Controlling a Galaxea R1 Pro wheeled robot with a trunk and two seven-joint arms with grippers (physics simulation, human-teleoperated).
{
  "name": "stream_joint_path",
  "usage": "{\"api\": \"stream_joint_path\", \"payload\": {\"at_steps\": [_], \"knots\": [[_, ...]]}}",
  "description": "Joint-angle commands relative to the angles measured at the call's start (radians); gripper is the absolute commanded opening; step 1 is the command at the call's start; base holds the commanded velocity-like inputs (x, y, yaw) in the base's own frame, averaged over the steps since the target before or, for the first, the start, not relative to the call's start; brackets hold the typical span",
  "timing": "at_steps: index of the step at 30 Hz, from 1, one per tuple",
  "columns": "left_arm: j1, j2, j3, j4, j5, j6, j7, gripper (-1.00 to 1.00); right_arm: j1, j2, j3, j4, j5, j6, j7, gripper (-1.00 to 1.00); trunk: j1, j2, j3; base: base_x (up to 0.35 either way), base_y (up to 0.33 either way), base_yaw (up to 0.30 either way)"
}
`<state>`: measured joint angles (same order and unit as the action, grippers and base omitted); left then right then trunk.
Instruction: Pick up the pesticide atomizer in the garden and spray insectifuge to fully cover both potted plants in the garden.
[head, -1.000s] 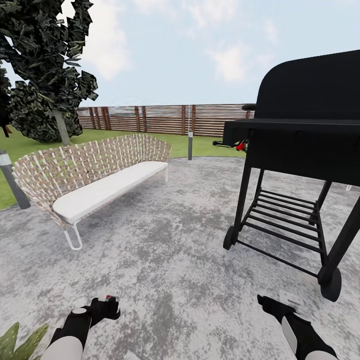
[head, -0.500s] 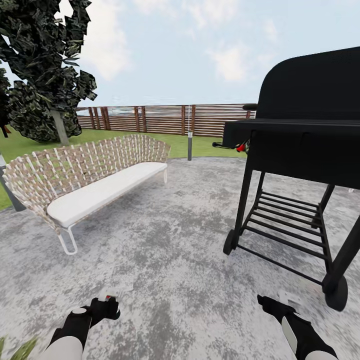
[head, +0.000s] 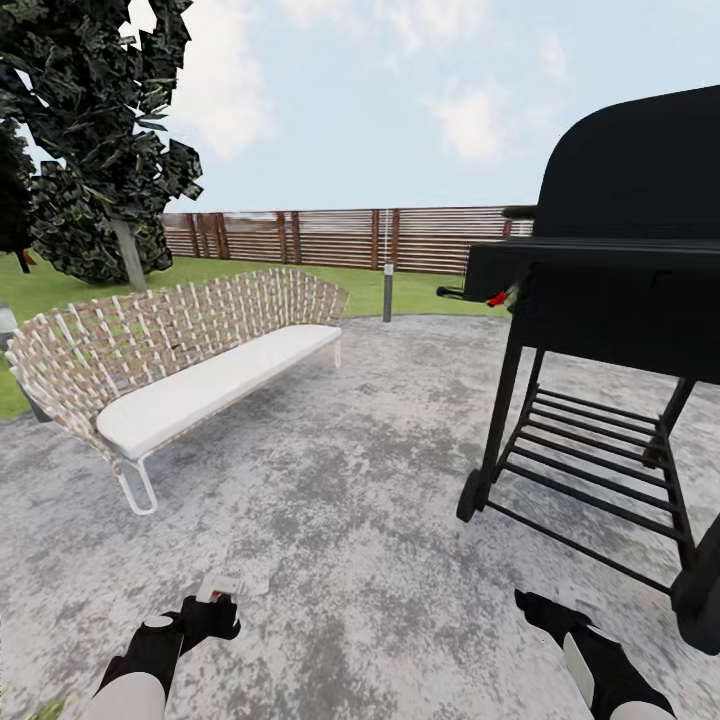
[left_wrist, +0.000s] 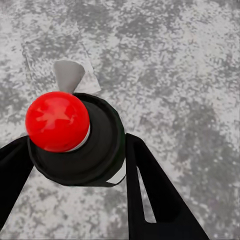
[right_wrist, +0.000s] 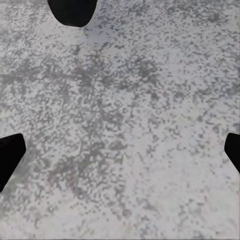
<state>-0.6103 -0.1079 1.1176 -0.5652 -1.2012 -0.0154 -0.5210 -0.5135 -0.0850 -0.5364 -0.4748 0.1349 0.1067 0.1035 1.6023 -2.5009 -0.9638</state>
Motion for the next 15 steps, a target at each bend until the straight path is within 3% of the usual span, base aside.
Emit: {"api": "stream_joint_path", "payload": {"at_steps": [1, 6, 11, 14, 15], "knots": [[-0.002, -0.001, 0.008, -0.002, -0.006, -0.002, -0.007, -1.00, 0.000, 0.001, -0.008, -0.002, 0.011, 0.005, 0.009, 1.00, 0.000, 0.000, -0.002, 0.327, 0.000, 0.207], [-0.002, -0.002, 0.008, -0.002, -0.006, -0.001, -0.007, -1.00, 0.000, 0.001, -0.007, -0.002, 0.011, 0.007, 0.009, 1.00, 0.000, 0.000, -0.004, 0.297, 0.000, 0.158], [-0.002, -0.002, 0.008, -0.001, -0.006, -0.002, -0.007, -1.00, 0.000, 0.002, 0.010, -0.001, 0.011, 0.008, 0.010, 1.00, 0.000, 0.000, -0.005, 0.059, 0.000, 0.016], [-0.002, -0.002, 0.008, -0.001, -0.006, -0.002, -0.007, -1.00, 0.000, 0.002, 0.120, 0.000, 0.010, 0.009, 0.010, 1.00, 0.000, 0.000, -0.005, 0.006, 0.000, 0.002], [-0.002, -0.003, 0.008, -0.001, -0.006, -0.002, -0.007, -1.00, 0.000, 0.002, 0.180, 0.002, 0.010, 0.009, 0.010, 1.00, 0.000, 0.000, -0.005, 0.002, 0.000, 0.001]]}}
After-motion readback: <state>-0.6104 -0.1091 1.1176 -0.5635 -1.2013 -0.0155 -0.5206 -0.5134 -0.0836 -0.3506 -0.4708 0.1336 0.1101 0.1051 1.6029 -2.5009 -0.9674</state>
